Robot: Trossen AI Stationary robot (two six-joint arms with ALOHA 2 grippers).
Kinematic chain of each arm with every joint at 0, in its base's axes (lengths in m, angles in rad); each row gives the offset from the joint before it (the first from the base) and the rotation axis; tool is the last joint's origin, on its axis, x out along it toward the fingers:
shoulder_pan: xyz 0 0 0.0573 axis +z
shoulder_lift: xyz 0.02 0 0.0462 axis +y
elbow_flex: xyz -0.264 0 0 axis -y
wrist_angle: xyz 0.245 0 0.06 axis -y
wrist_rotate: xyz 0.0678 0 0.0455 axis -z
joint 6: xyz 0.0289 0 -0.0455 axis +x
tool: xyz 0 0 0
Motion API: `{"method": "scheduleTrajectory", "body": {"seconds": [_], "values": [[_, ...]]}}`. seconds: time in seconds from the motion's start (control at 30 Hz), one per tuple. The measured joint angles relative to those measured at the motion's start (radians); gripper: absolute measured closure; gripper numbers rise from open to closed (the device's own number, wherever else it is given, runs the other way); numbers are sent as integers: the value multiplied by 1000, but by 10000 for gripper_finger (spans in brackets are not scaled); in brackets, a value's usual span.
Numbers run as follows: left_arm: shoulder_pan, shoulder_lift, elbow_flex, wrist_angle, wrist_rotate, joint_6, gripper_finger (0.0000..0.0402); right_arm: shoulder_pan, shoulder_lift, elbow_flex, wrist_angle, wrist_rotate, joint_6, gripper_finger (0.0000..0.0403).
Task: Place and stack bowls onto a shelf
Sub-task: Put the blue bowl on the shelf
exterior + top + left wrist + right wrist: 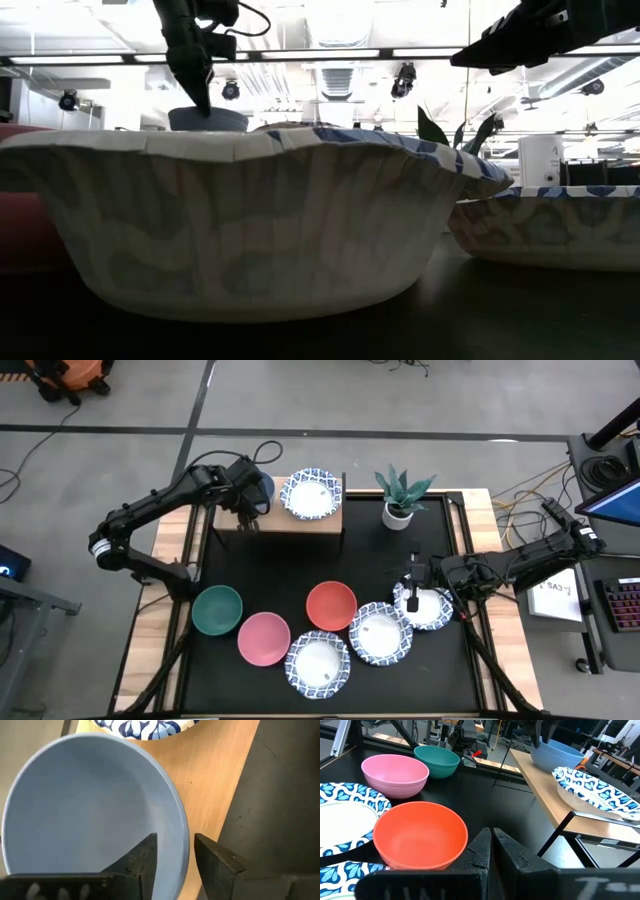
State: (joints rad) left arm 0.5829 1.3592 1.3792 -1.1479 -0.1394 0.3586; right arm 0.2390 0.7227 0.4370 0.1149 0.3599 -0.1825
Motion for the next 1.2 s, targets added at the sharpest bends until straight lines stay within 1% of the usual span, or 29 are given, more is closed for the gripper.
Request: {"method": "scheduleTrajectory", "body": {"seconds": [0.1,0.2,0.3,0.43,0.47,0.57,0.7,0.83,0.9,0.93,0.97,1.03,1.1,1.13,1.2], "values": [[-2,-10,0,-20,0,-69,279,0,0,0,0,0,0,394],[-24,-24,1,-42,8,-201,278,0,0,0,1,0,0,394],[-76,-39,1,-74,59,-286,280,0,0,0,2,0,0,394],[-177,-73,1,-98,71,-362,280,0,0,0,18,7,-12,394],[-202,-82,1,-98,54,-365,280,0,0,0,26,7,-17,394],[-258,-96,1,-97,-52,-361,280,0,0,0,38,7,-34,394],[-270,-94,1,-96,-175,-320,280,-2,0,0,45,7,-42,394],[-263,-79,8,-99,-215,-271,280,-2,0,0,45,7,-38,394],[-266,-76,47,-102,-214,-263,280,-2,0,0,46,8,-41,394],[-268,-76,78,-109,-204,-264,280,-4,0,0,47,8,-45,394],[-270,-76,110,-128,-173,-265,281,-6,0,0,48,8,-48,394],[-278,-79,175,-188,-53,-265,282,-10,0,0,47,8,-51,394],[-286,-84,214,-244,75,-271,289,-16,0,0,48,8,-51,394],[-295,-89,221,-268,94,-279,295,-18,0,0,48,8,-51,394],[-309,-99,212,-301,97,-297,316,-18,0,0,47,8,-53,394]]}}
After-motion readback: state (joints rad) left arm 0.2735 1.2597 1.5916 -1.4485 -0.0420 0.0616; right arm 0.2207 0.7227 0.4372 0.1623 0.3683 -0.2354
